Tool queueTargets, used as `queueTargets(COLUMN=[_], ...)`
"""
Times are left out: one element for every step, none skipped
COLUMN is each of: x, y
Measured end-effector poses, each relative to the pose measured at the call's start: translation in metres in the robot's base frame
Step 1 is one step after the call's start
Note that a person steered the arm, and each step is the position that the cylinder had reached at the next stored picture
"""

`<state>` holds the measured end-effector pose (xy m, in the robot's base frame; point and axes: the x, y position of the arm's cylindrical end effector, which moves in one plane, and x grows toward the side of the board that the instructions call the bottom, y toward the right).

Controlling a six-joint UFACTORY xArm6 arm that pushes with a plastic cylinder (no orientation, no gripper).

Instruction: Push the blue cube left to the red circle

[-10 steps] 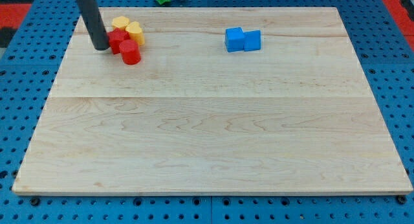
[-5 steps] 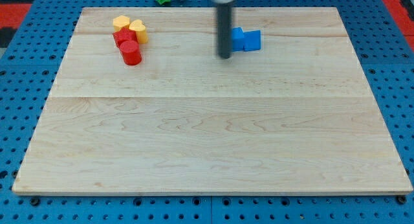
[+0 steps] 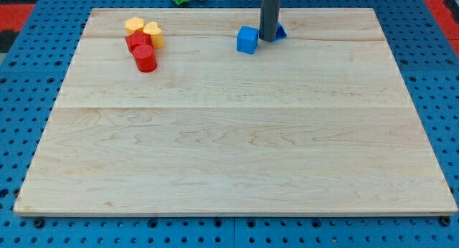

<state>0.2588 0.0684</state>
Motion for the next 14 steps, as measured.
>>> queueTargets(x=[0.0,0.039,0.062,0.079,0.107,0.138,0.154,0.153,0.155,0.119,0.122,0.155,0.157,0.182], y=[-0.044,-0.07,-0.062,-0.037,-0.012,-0.052,-0.093,-0.083,-0.063,-0.054,-0.104,-0.162,-0.217,-0.232])
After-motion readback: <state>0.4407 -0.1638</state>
